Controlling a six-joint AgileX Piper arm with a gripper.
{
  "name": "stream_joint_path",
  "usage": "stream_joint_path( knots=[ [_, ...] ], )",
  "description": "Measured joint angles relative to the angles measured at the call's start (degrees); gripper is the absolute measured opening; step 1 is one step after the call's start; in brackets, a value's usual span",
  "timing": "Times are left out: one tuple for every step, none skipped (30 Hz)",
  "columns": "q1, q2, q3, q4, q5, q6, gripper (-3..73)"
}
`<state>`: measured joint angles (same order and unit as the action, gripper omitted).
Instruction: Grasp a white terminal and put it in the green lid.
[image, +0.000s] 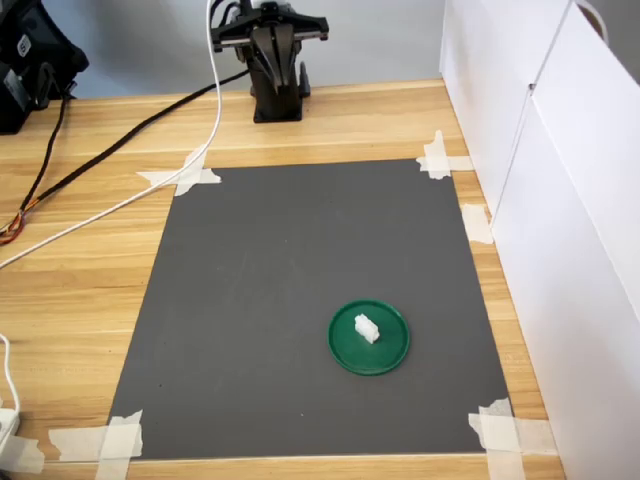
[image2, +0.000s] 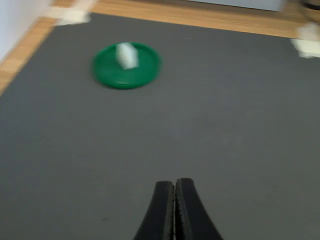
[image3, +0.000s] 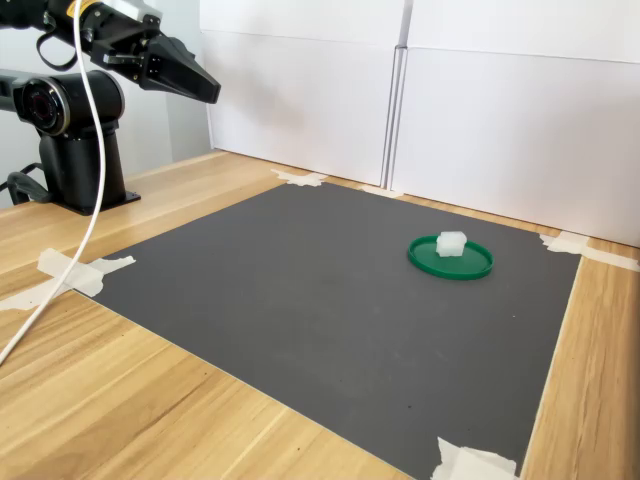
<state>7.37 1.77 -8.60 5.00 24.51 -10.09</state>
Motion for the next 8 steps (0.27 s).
stream_joint_path(
  knots=[
    [-1.3,0.0,0.0,0.3,0.0,0.0,-2.1],
    [-2.2,0.0,0.0,0.6,0.0,0.1,-2.1],
    [-3.1,0.0,0.0,0.9,0.0,0.1,-2.1],
    [-3.8,0.0,0.0,0.9,0.0,0.1,-2.1],
    [-4.3,0.0,0.0,0.9,0.0,0.1,-2.1],
    [-4.5,0.0,0.0,0.9,0.0,0.1,-2.1],
    [-4.6,0.0,0.0,1.0,0.0,0.1,-2.1],
    [-4.7,0.0,0.0,1.0,0.0,0.1,-2.1]
  ],
)
